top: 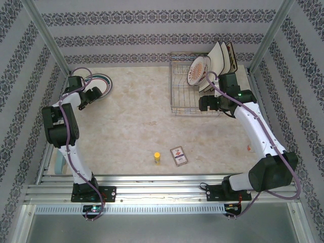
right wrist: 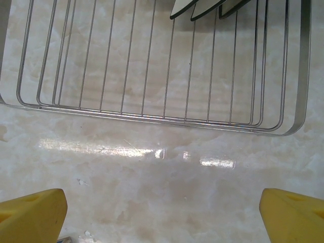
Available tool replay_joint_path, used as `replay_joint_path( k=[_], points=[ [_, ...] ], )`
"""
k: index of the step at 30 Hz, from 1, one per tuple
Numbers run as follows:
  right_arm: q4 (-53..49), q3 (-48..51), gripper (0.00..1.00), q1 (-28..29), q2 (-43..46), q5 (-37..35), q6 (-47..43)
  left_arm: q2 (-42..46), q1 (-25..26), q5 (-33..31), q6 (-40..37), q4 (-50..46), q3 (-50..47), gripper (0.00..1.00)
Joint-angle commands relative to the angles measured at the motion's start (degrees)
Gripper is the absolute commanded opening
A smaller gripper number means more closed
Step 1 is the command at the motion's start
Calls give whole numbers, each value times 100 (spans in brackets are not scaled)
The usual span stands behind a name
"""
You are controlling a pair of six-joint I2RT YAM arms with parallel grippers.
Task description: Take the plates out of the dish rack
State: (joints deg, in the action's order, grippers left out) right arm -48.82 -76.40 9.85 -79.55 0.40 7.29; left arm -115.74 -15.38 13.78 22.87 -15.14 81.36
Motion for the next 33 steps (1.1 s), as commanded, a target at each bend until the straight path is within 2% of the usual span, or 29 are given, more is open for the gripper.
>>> replay_joint_path(
  k=[1,3,7,11,16,21,25,29,33],
  points=[
    [72,-330,98,-22,-111,44,14,953,330,-698,-926,-820,76,100],
    [63,-616,98,81,-289,-81,53,1401,516,-878,-1151,-1070,-50,100],
    [40,-1354,98,351,-876,-469,111,2016,946,-819,-1419,-1870,-70,100],
    [42,-2405,98,413,-1761,-662,147,2354,1440,-743,-1654,-2793,-47,100],
    [37,-3777,98,413,-2977,-1032,141,2840,1911,-1047,-1670,-3307,-376,100],
    [-75,-5067,98,297,-4086,-1050,183,3312,2011,-1065,-1549,-3388,-716,100],
    [-288,-6238,97,256,-5016,-1000,142,3366,2026,-1111,-1579,-3482,-753,100],
    [-747,-7570,98,263,-5984,-1296,198,3304,2028,-1172,-1593,-3501,-736,100],
    [-695,-8004,98,253,-6399,-1460,237,3243,2030,-1198,-1626,-3472,-728,100]
  ],
)
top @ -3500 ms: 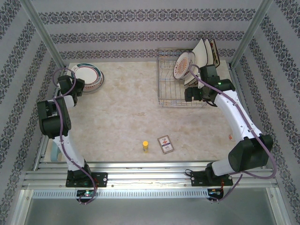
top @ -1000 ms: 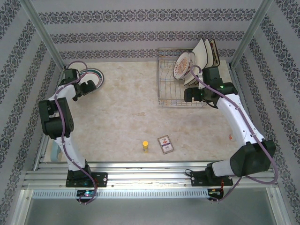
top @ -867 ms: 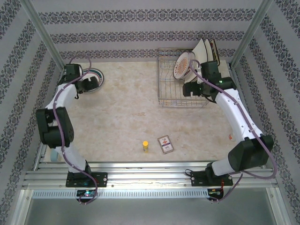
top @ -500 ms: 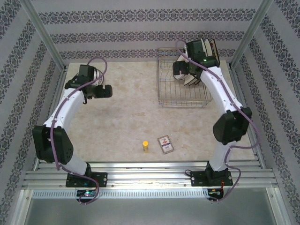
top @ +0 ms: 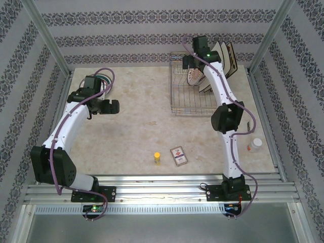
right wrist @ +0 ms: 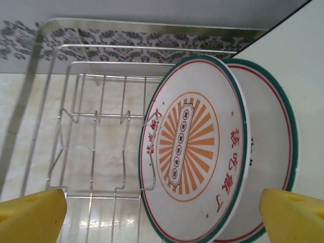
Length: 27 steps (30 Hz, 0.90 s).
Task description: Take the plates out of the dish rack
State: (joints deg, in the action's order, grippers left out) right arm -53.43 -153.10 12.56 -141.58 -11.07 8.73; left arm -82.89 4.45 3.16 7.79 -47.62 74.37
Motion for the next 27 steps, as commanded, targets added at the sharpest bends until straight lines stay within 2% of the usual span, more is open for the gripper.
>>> replay_joint_path(
  k=[1,8,12,21,23,27],
  points=[
    [-195,-323,98,-24,-226,-356,115,-47,47,-153,-120,-215,-27,100],
    [51,-98,97,-108,-313,-304,183,-72,46,-202,-162,-153,-17,100],
    [117,-114,90,-170,-429,121,319,-114,39,-228,-184,-174,46,100],
    [213,-421,83,-152,-821,41,400,-122,47,-324,-234,-278,88,100],
    [262,-458,77,-157,-875,37,434,-104,43,-335,-233,-279,78,100],
    [353,-476,59,-157,-907,-67,497,-87,40,-352,-234,-308,69,100]
  ],
)
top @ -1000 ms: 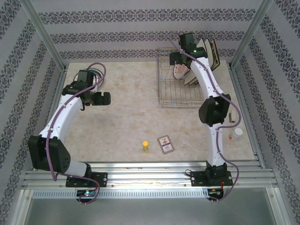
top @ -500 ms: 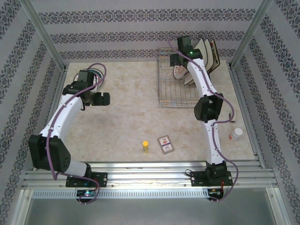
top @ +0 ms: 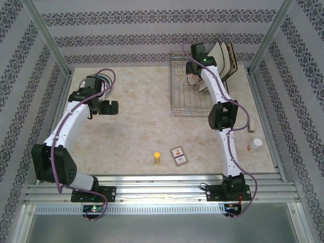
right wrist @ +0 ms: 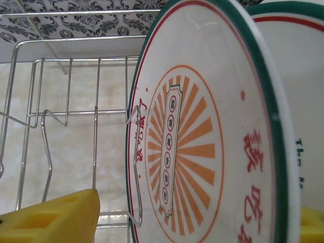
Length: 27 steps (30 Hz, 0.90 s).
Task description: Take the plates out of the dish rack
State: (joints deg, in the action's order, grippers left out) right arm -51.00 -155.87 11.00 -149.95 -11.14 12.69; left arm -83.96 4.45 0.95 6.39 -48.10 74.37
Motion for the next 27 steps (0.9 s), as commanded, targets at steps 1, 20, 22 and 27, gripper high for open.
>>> replay_joint_path(
  k=[1,20,22,27],
  points=[
    [118,-198,50,11,-48,-94,116,29,44,-148,-87,-267,62,100],
    [134,-187,0,222,887,-318,96,-26,37,-49,-33,-138,-142,100],
    [60,-180,0,228,1109,-336,46,-28,36,-33,-23,-142,-144,100],
    [-216,-35,0,222,1710,-415,-103,-33,30,-9,-35,-221,-33,100]
  ],
)
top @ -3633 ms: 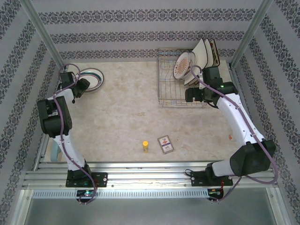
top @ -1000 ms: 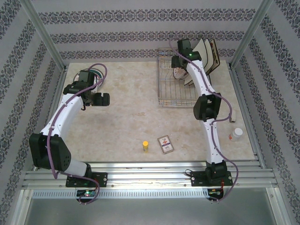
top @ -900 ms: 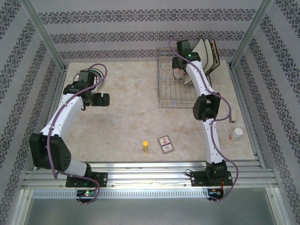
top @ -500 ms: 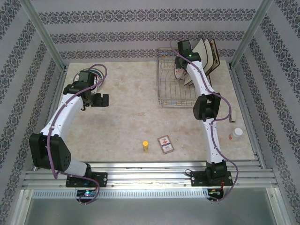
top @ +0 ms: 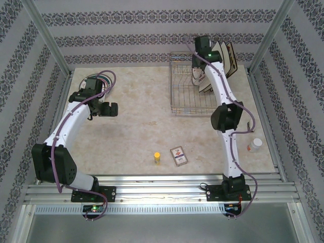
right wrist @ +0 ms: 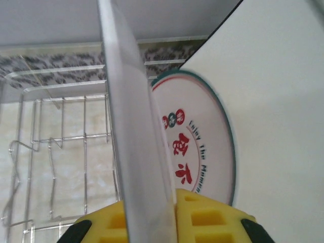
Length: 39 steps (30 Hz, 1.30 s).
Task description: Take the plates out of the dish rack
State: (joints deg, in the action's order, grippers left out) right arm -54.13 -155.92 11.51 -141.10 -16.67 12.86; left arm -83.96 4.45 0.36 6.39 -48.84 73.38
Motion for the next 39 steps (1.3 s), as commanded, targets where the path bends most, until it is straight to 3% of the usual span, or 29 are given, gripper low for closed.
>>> replay_joint_path(
  k=[1,9,15,20,25,28,31,39],
  points=[
    [50,70,0,168,976,120,-150,-40,38,56,-43,-156,100,100],
    [678,2045,0,365,2755,169,-267,-173,38,9,-68,-318,287,100],
    [1145,3610,0,368,3975,1007,-14,-158,35,33,-81,-273,334,100],
    [2203,5725,0,196,5328,2700,468,-189,46,50,-102,-305,435,100],
    [4674,8220,0,-360,6432,5541,2044,-124,47,34,-121,-328,479,100],
    [6439,9440,0,-439,6652,6555,3086,-77,47,80,-114,-297,484,100],
    [7384,10137,0,-376,6523,7022,3667,-25,47,145,-112,-236,475,100],
    [8462,11087,0,-280,6217,6949,3953,22,47,380,-155,-219,535,100]
  ],
)
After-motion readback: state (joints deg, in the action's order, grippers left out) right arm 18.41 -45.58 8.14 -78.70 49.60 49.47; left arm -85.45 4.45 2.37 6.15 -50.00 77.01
